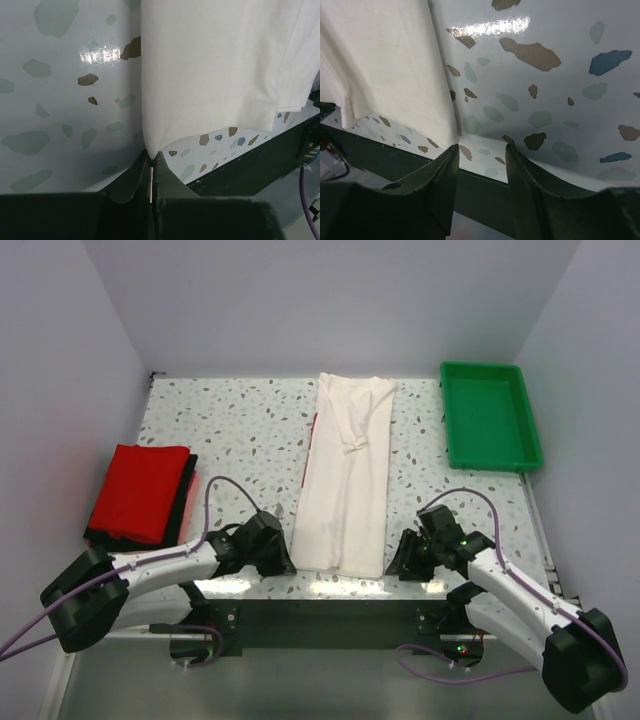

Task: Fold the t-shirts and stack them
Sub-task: Fold the tshirt

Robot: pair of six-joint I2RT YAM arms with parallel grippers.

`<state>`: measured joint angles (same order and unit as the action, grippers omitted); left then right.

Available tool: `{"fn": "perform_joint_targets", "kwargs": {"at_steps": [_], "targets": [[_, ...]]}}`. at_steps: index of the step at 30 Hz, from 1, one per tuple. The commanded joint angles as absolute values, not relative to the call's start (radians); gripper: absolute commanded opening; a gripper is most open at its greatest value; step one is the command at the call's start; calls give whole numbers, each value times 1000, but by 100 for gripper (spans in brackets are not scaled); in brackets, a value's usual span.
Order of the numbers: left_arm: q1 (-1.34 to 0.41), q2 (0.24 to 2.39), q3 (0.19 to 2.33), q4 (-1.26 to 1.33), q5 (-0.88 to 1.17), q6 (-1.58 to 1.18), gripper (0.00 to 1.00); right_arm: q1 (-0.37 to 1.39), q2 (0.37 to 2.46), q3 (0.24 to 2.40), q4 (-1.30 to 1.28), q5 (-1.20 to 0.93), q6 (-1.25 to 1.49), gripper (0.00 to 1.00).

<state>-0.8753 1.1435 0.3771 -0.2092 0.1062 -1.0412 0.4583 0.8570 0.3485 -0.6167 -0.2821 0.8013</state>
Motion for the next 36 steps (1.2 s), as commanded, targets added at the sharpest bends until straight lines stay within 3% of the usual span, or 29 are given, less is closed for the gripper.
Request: {"fn": "perform_joint_targets", "kwargs": {"at_steps": [1,8,18,25,36], "targets": [[-891,1131,345,-321,61,-1055,2,463,853,334,-592,-328,837,46],[-891,1104,357,-334,63,-1043,5,471,897,336,-517,-354,871,46],[-891,1032,414,-454,14,-1049,45,604,959,307,-433,-301,966,46],[-879,1032,440,-470,-81,-1066,49,623,986,290,-391,-287,997,42],[-825,1104,437,-308,-31,-994,46,634,1020,270,-368,-290,994,38]]}}
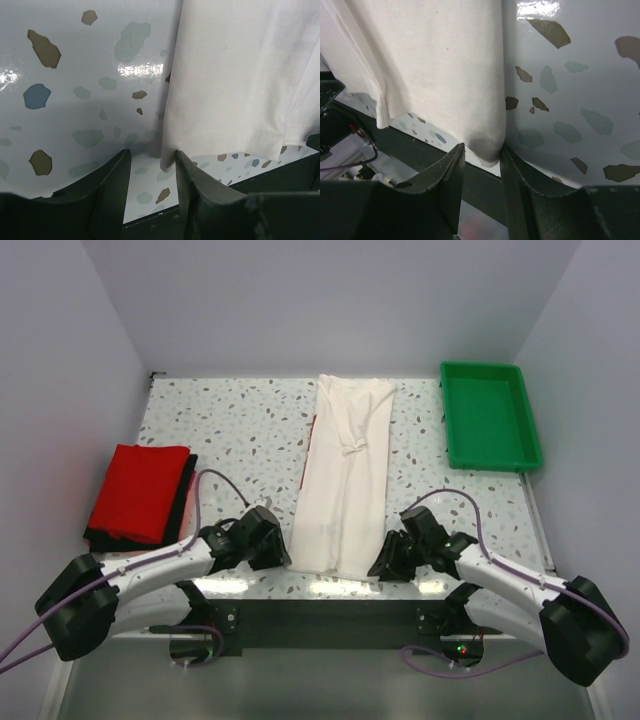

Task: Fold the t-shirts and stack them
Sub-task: Fold the tshirt

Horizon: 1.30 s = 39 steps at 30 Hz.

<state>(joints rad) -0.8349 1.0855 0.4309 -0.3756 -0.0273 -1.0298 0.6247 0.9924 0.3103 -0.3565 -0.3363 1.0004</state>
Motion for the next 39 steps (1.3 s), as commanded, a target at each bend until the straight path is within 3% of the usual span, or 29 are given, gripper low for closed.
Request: {"fn": "perform_joint_targets", "kwargs": {"at_steps": [1,5,12,16,28,33,39], "targets": [[-825,1120,431,-296,-15,-989,44,634,1025,270,-365,-285,993,38],[-824,1172,405,-236,21,-988,35,632,1034,262,-356,-287,991,36],[-854,1193,379,-199,72,-1008,10,634,999,301,-449,-270,939,10],[-914,1152,358,-221,66,-1067,0,634,947,324,-512,-270,911,3],[-1114,1037,380,-268,2,-1238,0,634,726,348,-704,-347,836,0],[-1097,1034,466,-311,-46,-1203,0,635,747,521,-799,-249,766,0],[-979,1080,609,-347,-43,-1089,0,634,879,666,-720,-210,779,0]]}}
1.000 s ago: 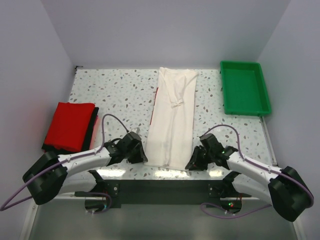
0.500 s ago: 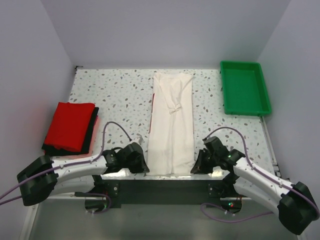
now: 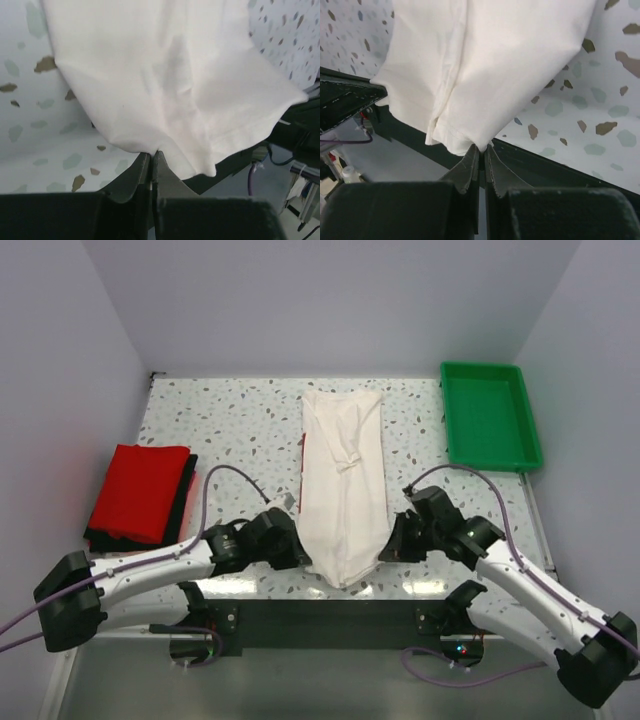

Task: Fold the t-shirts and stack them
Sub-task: Fold the tshirt

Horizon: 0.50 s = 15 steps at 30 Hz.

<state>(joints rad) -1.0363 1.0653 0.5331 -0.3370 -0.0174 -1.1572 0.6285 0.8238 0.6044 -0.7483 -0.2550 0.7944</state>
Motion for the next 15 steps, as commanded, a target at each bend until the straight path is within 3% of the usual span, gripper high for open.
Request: {"fn": "perform_joint_targets", "kwargs": {"at_steps": [1,7,15], "targets": [[-930,1092,624,-330,-22,-1065,0,634,897,687,-697,-203,784,0],[-818,1231,730,-256,28,-1002,0,623,1092,797,-559,-117,784,0],[-674,1414,844,-163,64,-991,0,440,1347,879,-342,-178,773,0]]}}
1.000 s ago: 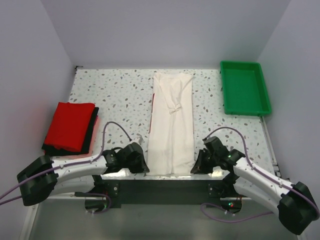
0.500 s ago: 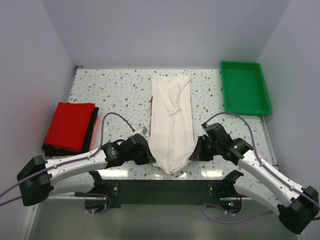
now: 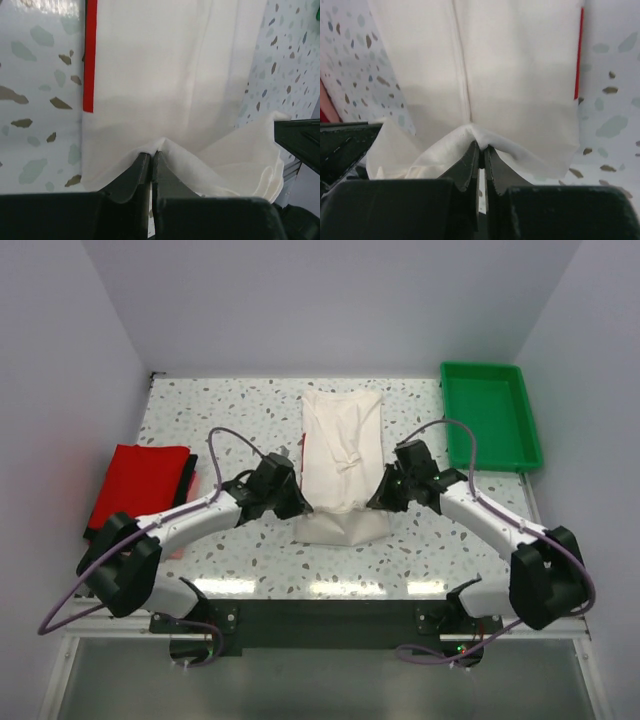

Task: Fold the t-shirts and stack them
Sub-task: Fold the tshirt

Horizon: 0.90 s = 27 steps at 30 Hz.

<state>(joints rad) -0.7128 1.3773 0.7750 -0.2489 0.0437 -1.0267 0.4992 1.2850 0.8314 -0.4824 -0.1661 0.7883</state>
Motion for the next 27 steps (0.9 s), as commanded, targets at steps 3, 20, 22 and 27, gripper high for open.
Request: {"fn": "perform_joint_targets", "kwargs": {"at_steps": [3,20,22,27], "targets": [[-609,1538,911,-127,103,-982,0,396,1442,914,-266,-190,779,0],[-430,1864,1229,-124,173,-973,0,215,1775,1118,-118,-336,798,0],[-425,1870,1236,-118,172,-971,0,193,1778,1118,-104,-351,801,0],[-408,1896,1253,-135,183,-971,0,166,1802,1127,-94,-389,807,0]]}}
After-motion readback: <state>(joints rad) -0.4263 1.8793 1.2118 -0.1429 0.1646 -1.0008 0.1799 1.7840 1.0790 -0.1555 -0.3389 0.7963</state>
